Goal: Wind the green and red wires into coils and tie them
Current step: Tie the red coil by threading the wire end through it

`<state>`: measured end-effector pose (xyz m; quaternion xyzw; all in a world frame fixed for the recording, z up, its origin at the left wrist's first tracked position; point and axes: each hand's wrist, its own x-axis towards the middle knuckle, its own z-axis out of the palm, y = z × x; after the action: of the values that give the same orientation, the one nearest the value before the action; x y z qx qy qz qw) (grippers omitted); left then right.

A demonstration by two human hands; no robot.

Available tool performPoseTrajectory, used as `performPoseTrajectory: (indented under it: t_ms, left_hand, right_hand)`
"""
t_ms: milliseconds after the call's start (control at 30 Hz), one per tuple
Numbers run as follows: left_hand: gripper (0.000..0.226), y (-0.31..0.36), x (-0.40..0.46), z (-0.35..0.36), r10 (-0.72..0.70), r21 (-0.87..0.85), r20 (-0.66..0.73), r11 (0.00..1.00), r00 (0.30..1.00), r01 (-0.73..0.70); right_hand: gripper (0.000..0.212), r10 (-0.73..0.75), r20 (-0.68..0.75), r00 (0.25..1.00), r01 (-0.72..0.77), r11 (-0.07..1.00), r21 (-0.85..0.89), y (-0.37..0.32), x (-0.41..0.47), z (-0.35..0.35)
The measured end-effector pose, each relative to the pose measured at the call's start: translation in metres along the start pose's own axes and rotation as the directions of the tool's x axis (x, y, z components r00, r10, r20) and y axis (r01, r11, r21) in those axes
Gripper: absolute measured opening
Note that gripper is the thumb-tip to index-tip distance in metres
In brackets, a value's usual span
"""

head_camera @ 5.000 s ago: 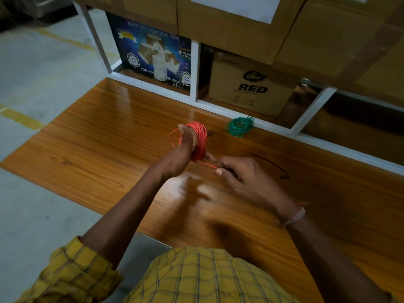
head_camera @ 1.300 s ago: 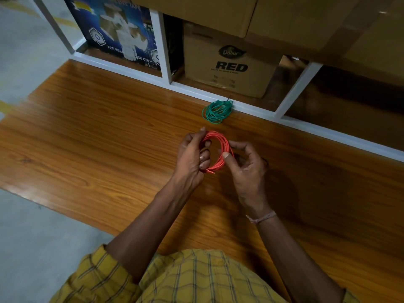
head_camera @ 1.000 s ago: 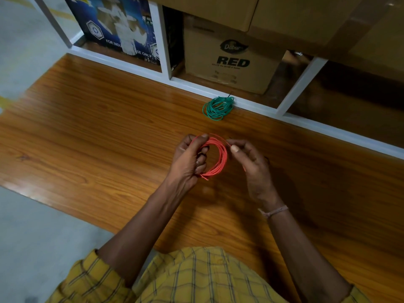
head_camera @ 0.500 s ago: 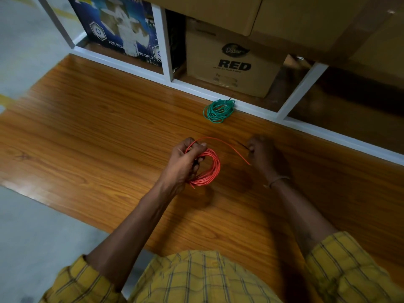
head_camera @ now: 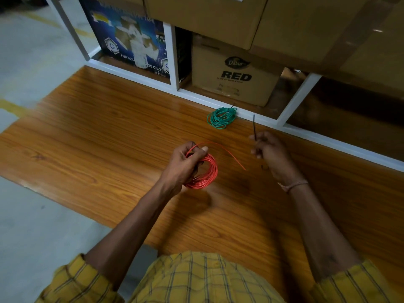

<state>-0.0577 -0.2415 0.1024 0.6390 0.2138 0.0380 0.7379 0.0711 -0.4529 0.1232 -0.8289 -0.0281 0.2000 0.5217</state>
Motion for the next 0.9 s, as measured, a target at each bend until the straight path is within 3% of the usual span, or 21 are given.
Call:
performPoseTrajectory:
  t_ms: [233,467,600,700,800,900]
  left_hand:
    - [0.029,0.006,-0.013,-0.002,0.021,-0.016,0.041,1.000,0.999,-0.020]
    - [0.029,0.017,-0.016,-0.015,-0.005,-0.106,-0.023,0.994,1.000,0.002]
    - [0.030,0.022,-0.016,-0.015,-0.068,-0.349,-0.046,0.936,0.997,0.047]
    - [0.033,0.025,-0.012,-0.015,-0.096,-0.412,-0.073,0.909,0.993,0.057]
    - [0.034,0.030,-0.010,-0.019,-0.112,-0.410,-0.092,0.910,0.989,0.065]
    - [0.032,0.034,-0.010,-0.021,-0.124,-0.390,-0.098,0.917,0.987,0.077]
  right_hand:
    - [0.011,-0.301,0.196,0.933,0.330,0.933,-0.142,-0.017,-0.031,0.035]
    - [0.006,-0.340,0.027,0.940,0.338,0.940,0.054,-0.011,-0.057,0.054]
    - [0.005,-0.343,0.051,0.938,0.339,0.938,0.076,-0.013,-0.069,0.070]
    - [0.005,-0.313,0.045,0.949,0.309,0.947,0.086,-0.017,-0.072,0.077]
    - [0.020,-0.244,-0.049,0.969,0.249,0.949,0.191,-0.025,-0.073,0.074]
    - [0.033,-0.290,-0.119,0.950,0.310,0.927,0.210,-0.043,-0.078,0.067]
